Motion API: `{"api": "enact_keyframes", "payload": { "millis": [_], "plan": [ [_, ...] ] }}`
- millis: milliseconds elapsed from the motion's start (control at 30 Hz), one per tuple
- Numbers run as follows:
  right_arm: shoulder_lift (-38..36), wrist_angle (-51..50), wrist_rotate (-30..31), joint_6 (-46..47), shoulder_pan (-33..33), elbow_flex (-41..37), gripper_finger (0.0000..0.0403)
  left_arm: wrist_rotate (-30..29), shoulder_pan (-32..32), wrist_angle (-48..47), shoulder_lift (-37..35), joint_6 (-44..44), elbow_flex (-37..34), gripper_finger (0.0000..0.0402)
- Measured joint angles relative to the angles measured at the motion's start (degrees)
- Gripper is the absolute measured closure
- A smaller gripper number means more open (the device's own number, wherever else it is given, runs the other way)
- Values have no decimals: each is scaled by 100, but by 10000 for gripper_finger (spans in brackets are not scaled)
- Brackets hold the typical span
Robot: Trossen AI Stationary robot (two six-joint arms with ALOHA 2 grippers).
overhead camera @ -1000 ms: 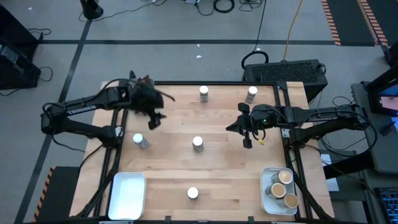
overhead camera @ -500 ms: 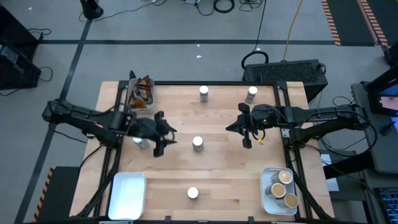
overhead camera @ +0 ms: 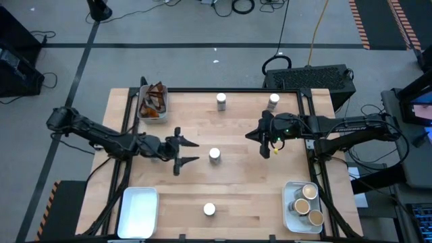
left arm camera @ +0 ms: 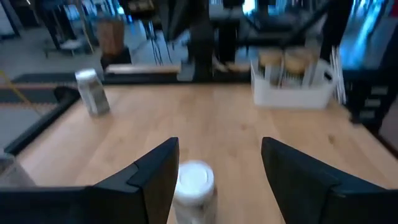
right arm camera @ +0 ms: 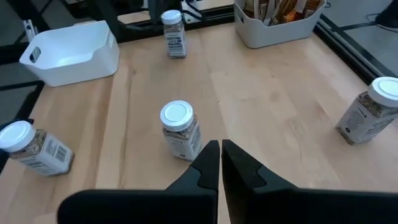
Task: Sort spices by type
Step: Put the white seasoning bottle into the bottom left white bin
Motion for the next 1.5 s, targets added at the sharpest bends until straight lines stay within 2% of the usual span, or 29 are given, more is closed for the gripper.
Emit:
{"api": "enact_keyframes", "payload": {
  "millis": [167, 267, 467, 667, 833, 967, 1267, 1500],
  "plan": [
    [0, 20, 0, 33, 45, 0, 403, -279, 11, 269, 464, 41, 236, 168],
    [0, 26, 0, 29, 68, 0, 403, -407, 11, -117, 848, 304, 727, 168],
    [0, 13, -4, -26, 73, 0, 403, -368, 280, -2396, 1458, 458, 2446, 168],
    [0, -2, -31, -161, 73, 0, 403, 715, 819, -4446, 2143, 600, 3858, 168],
    [0, -35, -42, -448, 71, 0, 403, 769, 1125, -5667, 2590, 784, 4745, 168],
    [0, -35, -42, -616, 67, 0, 403, 808, 1174, -5865, 2964, 983, 5025, 157],
    [0, -189, -55, -733, 69, 0, 403, 870, 1119, -5874, 3596, 1150, 5237, 87],
    [0, -348, -61, -826, 68, 0, 403, 1321, 1133, -5893, 3746, 817, 5234, 81]
  ]
}}
